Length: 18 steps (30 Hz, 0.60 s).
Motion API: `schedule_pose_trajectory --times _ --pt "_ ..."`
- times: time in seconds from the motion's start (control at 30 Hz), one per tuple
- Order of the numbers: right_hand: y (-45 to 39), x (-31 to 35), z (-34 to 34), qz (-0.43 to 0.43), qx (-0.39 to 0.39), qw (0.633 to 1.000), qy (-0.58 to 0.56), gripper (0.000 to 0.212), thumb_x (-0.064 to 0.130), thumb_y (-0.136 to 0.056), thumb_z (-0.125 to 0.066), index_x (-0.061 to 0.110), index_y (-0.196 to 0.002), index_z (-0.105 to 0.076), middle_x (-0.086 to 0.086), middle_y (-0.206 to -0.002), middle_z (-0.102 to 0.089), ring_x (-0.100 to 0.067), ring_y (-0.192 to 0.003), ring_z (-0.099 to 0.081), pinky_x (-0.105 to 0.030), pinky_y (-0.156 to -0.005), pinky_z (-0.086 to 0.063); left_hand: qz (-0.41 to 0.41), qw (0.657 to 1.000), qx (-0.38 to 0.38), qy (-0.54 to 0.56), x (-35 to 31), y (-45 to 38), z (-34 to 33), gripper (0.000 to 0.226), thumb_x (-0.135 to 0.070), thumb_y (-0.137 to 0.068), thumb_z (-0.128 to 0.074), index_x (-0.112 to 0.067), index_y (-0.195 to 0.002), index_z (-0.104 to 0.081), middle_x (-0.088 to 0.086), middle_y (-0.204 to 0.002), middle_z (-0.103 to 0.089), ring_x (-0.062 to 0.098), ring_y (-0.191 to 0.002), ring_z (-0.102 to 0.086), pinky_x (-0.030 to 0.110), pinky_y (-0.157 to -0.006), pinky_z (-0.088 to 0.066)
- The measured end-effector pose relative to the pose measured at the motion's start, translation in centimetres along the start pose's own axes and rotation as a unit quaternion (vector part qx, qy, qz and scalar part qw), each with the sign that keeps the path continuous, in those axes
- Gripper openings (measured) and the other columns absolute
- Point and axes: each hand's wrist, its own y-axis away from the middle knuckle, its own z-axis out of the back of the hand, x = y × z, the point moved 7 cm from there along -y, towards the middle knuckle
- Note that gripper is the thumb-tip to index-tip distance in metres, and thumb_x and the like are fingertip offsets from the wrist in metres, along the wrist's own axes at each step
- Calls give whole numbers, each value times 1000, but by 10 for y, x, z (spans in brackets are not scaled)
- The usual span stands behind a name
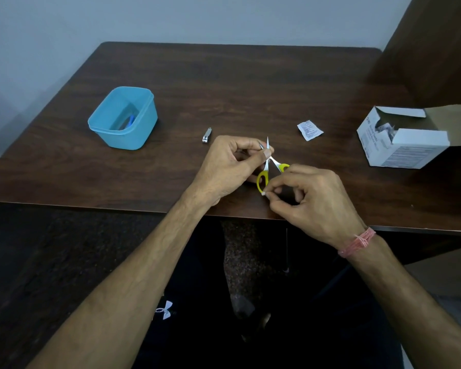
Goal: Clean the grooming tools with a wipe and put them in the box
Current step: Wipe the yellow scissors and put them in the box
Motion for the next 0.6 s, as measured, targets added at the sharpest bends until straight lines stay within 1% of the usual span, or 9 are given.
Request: schedule_pose_trajectory --times 0.03,0.13,0.2,0.27,0.33,0.4,0.43,0.53,0.6 --pt "0 -1 1 -3 0 1000 -3 17 15 -83 -86 30 -90 -83 18 -84 -68 13 -71 -54 -22 -66 -42 3 1000 0 0 1 0 0 12 -14 -105 -79 -3 -104 -84 12 -82 -69 11 -75 -73 29 -64 -64" --pt "1 0 -1 2 3 1000 9 15 18 -84 -86 31 -91 -83 18 -84 -67 13 -72 -52 -24 -65 -43 6 1000 0 2 1 0 0 13 -14 -105 -79 -3 -105 -85 18 -82 -69 14 -75 -72 29 -64 -64" --pt "-2 0 0 3 -13 1000 20 11 21 -86 -83 31 -91 -81 16 -86 -66 13 -71 -49 -27 -65 -47 6 1000 1 6 2 0 0 13 -14 -105 -79 -3 -104 -85 17 -84 -71 15 -75 -73 30 -64 -65" --pt "-8 2 1 2 -36 999 32 7 25 -89 -82 31 -92 -80 14 -87 -66 14 -71 -46 -29 -66 -49 0 1000 3 5 1 0 0 12 -14 -105 -79 -3 -104 -85 22 -92 -77 16 -77 -76 30 -66 -65" --pt "-12 3 -1 -3 -50 998 37 6 26 -89 -81 31 -93 -80 13 -88 -66 14 -72 -46 -30 -66 -50 -12 1000 1 -6 0 0 0 12 -14 -104 -79 -3 -103 -85 27 -100 -78 13 -80 -77 24 -69 -63" --pt "-8 2 -3 -16 -63 997 31 8 25 -88 -81 31 -93 -80 14 -87 -65 13 -72 -46 -31 -67 -52 -18 1000 2 -5 -1 0 0 11 -12 -104 -79 -3 -100 -85 29 -101 -77 7 -78 -75 20 -69 -61" --pt "-4 1 -4 -18 -71 997 26 10 23 -88 -82 30 -95 -81 15 -86 -64 13 -71 -46 -31 -67 -52 -16 1000 2 -2 0 0 0 11 -12 -105 -79 -3 -101 -84 30 -99 -76 7 -77 -75 21 -68 -61" --pt "4 0 -4 -36 -103 994 10 12 19 -91 -84 29 -98 -82 15 -87 -65 13 -68 -46 -31 -65 -52 -3 1000 11 7 4 -1 -2 12 -14 -105 -79 -3 -105 -84 29 -96 -75 16 -78 -76 33 -68 -66" --pt "-4 -1 -4 -57 -133 989 1 9 21 -93 -83 29 -98 -82 12 -90 -71 11 -63 -46 -34 -63 -54 0 1000 10 11 6 -4 0 12 -14 -105 -78 -4 -106 -85 29 -102 -77 21 -83 -78 32 -69 -66"
